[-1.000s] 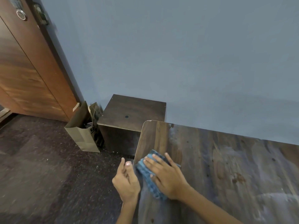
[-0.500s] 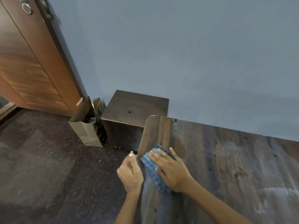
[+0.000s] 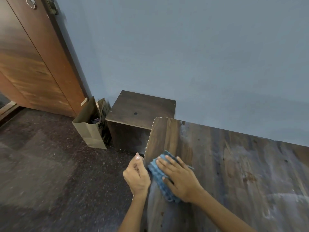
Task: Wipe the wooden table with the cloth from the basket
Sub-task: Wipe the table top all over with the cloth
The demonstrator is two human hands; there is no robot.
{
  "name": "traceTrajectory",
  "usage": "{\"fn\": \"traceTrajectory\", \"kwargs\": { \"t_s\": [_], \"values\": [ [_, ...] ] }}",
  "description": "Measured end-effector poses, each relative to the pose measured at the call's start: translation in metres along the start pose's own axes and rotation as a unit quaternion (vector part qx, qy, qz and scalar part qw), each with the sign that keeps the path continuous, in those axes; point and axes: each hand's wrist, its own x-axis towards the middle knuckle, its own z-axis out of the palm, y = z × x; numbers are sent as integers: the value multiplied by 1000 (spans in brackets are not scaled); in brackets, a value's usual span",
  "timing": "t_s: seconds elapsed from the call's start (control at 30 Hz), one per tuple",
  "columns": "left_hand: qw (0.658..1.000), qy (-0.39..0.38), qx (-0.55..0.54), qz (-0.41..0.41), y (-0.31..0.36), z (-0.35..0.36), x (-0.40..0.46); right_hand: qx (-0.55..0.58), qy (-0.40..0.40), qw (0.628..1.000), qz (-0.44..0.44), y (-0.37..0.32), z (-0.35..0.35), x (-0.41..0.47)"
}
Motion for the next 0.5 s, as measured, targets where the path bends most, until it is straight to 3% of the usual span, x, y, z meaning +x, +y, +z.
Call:
{"fn": "traceTrajectory", "kwargs": {
  "t_s": [0.2, 0.27, 0.5],
  "values": [
    [999, -16, 30, -8, 2, -2, -2, 45, -6, 980, 194, 14, -9, 60],
    [999, -18, 41, -7, 1, -2, -3, 57, -4, 975, 214, 0, -9, 74],
    [999, -5, 39, -5, -2, -11, -6, 63, -33, 997, -12, -7, -8, 18]
  ]
}}
